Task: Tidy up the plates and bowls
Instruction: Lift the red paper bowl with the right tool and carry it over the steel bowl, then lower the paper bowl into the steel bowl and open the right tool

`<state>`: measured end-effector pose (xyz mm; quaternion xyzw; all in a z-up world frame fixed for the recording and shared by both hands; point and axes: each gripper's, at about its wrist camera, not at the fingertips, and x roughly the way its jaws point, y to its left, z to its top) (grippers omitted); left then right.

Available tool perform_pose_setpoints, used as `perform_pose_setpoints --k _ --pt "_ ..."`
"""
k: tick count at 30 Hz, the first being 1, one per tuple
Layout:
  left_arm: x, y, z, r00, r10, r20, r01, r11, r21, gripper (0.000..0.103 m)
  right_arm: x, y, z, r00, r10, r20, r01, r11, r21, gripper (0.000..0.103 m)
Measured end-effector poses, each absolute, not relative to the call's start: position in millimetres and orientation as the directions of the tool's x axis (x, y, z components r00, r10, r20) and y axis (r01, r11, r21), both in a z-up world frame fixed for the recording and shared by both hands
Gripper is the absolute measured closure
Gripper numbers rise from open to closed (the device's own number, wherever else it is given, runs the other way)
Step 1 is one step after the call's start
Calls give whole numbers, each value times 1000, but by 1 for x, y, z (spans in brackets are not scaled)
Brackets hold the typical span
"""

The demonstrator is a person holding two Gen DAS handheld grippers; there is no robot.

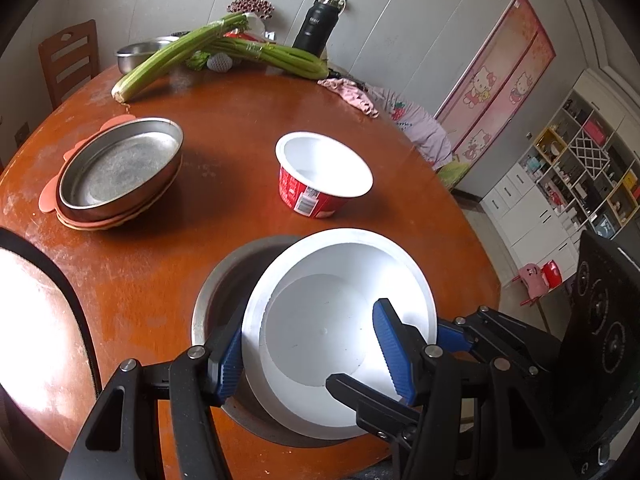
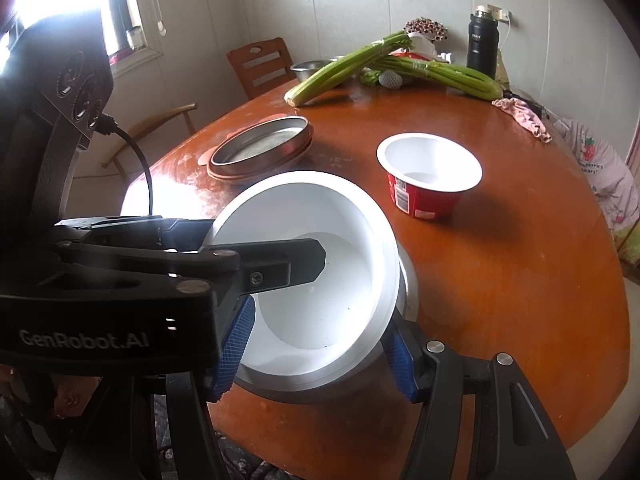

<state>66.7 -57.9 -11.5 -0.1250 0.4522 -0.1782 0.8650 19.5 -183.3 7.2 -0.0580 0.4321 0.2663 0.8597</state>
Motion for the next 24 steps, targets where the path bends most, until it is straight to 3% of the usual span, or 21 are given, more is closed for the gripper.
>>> perform_pose_setpoints --k 24 --pt "77 -52 -31 498 -414 -762 173 908 -381 44 29 -178 -10 441 410 -798 -516 844 148 39"
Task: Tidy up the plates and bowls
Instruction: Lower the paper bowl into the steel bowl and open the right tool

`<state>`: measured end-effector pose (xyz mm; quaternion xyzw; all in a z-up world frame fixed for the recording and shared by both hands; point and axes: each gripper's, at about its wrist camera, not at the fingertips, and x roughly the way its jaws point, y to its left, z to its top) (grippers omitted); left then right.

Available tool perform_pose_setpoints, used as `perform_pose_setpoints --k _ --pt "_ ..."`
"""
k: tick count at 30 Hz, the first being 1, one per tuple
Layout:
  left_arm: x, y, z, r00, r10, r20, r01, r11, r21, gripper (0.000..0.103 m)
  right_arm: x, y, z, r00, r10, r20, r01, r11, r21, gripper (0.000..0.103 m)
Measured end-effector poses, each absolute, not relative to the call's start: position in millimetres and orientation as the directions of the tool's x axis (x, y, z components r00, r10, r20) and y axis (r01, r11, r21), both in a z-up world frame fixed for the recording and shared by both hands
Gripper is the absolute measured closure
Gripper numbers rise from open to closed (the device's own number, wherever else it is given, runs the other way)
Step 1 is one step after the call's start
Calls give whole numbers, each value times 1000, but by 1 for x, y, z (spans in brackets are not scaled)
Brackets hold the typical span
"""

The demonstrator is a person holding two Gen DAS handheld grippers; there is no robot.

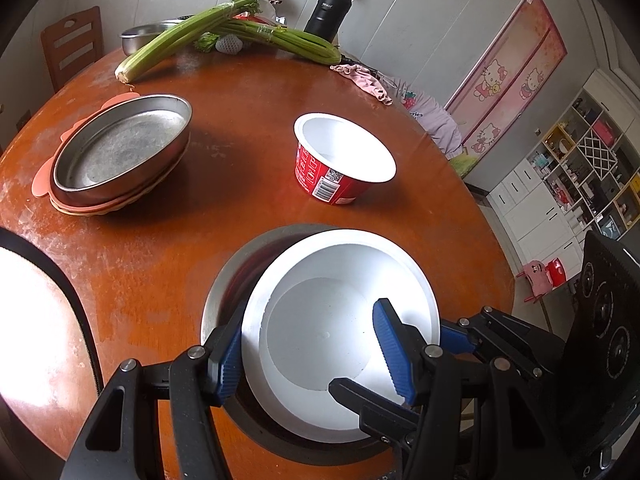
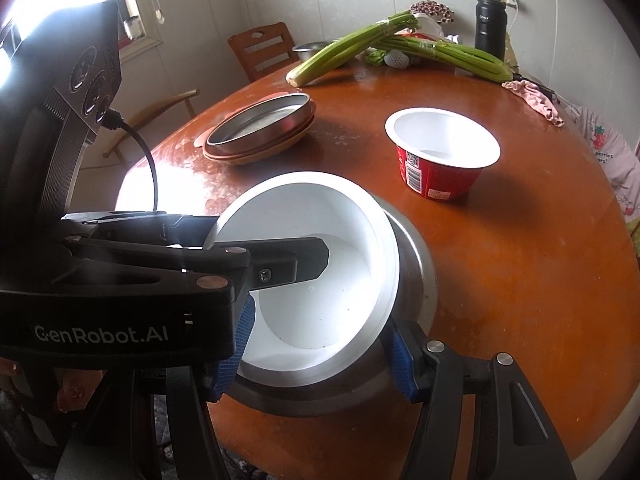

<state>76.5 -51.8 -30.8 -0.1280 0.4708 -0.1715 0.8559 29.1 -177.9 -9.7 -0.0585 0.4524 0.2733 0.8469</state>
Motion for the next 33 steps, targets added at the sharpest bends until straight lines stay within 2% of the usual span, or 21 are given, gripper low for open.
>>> perform_pose_setpoints --k 15,33 --pt "77 -51 -31 509 -404 -760 175 913 -368 44 32 -178 -10 472 387 -792 -511 852 112 39" --pt "71 -51 -16 582 -321 -747 174 947 -271 43 27 -178 -5 546 331 -769 -500 866 18 39"
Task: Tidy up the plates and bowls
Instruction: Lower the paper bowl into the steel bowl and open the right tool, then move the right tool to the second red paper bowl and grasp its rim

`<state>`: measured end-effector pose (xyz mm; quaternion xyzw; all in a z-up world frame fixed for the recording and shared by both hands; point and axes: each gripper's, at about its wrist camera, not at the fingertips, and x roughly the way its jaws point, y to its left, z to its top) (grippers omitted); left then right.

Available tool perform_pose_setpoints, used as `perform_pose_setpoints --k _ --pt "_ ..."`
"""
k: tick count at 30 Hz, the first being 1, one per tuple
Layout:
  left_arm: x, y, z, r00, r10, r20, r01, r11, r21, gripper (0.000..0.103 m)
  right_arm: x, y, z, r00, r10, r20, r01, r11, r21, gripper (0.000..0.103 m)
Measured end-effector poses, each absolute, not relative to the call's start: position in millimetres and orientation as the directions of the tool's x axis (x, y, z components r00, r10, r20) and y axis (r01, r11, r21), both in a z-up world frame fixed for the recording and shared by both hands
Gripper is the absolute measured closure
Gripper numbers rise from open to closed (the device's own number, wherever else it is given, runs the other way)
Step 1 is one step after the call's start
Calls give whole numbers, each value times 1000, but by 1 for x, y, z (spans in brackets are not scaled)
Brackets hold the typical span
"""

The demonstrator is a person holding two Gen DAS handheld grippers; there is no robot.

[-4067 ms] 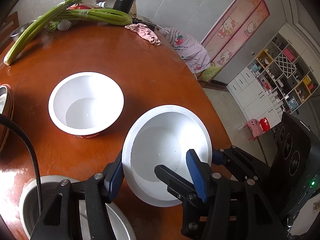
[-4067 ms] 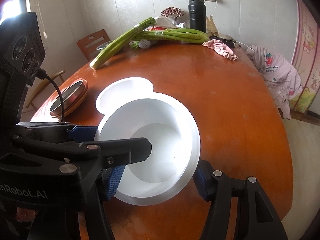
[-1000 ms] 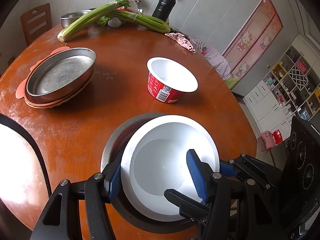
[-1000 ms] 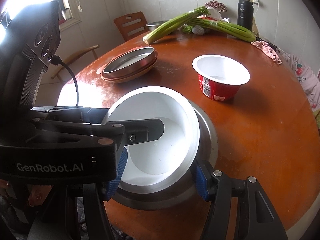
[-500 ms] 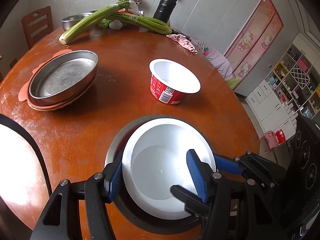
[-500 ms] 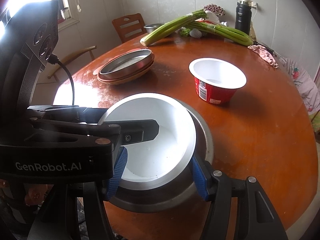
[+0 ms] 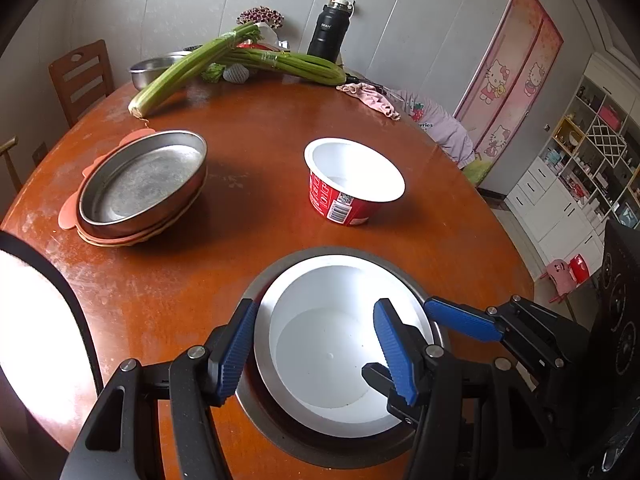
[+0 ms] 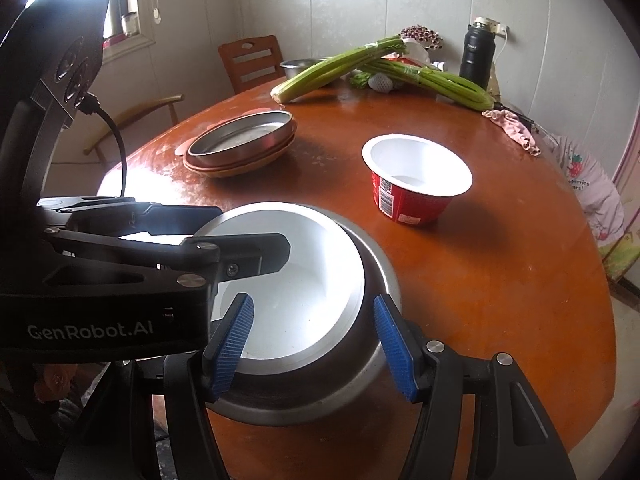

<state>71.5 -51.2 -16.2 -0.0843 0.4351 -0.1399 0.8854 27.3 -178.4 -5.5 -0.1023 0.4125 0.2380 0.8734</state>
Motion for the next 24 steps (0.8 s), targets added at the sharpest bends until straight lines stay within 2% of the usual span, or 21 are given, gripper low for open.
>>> perform_pose_setpoints --k 24 --pt "84 -41 2 629 -325 -706 191 945 -264 41 48 -190 7 583 320 -747 -462 887 20 39"
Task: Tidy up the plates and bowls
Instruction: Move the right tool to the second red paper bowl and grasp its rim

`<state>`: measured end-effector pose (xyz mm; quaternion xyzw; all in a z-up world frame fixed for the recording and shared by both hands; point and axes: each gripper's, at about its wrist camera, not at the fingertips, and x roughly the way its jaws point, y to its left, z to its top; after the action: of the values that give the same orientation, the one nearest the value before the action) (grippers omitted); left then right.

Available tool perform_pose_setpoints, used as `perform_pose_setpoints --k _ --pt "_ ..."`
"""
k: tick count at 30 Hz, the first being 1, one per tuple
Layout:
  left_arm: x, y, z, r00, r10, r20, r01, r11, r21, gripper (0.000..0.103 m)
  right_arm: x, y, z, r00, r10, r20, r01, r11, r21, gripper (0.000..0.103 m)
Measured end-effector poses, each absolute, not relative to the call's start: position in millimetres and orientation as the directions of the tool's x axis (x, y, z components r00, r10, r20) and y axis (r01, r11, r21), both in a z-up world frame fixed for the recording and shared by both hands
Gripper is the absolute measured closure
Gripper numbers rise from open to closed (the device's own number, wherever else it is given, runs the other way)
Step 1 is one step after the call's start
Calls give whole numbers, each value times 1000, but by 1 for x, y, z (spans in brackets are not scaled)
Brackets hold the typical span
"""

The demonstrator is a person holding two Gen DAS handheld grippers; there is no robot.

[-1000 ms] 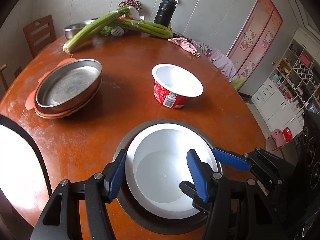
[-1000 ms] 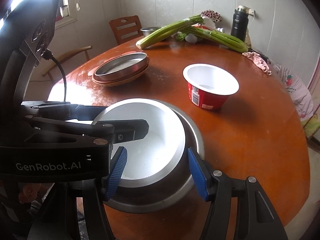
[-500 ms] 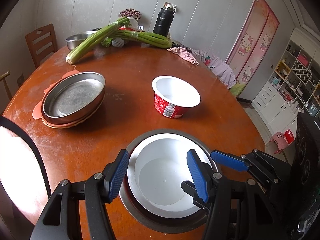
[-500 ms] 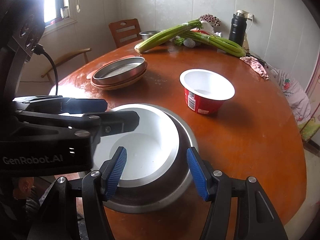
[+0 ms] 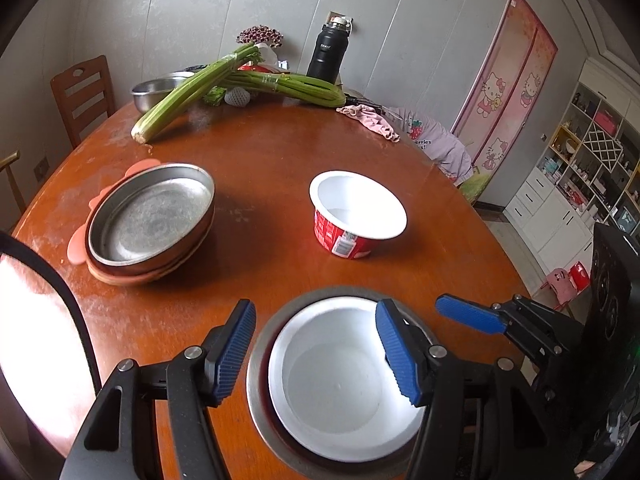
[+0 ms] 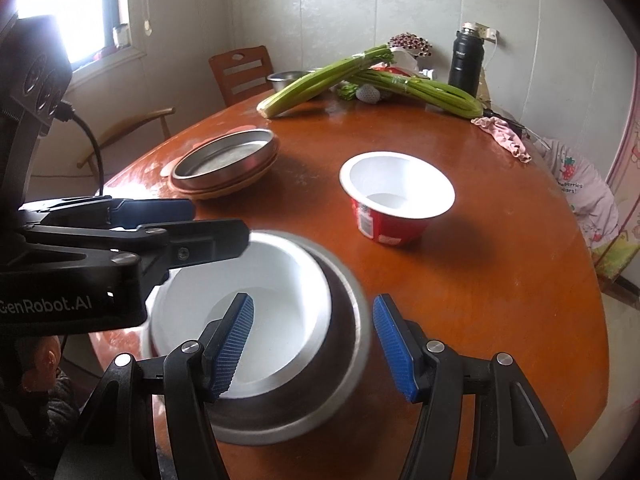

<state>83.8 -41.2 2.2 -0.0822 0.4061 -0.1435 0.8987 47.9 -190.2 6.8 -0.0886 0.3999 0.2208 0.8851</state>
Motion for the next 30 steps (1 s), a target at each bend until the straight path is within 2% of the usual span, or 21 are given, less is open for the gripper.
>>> perform_pose_setpoints --k 18,30 --pt "153 -57 18 610 -316 -727 231 948 -218 40 109 -227 28 621 268 -737 -344 937 51 39" --pt "206 -74 11 546 -315 -776 255 945 -205 40 157 -247 21 587 238 -774 -275 958 85 39"
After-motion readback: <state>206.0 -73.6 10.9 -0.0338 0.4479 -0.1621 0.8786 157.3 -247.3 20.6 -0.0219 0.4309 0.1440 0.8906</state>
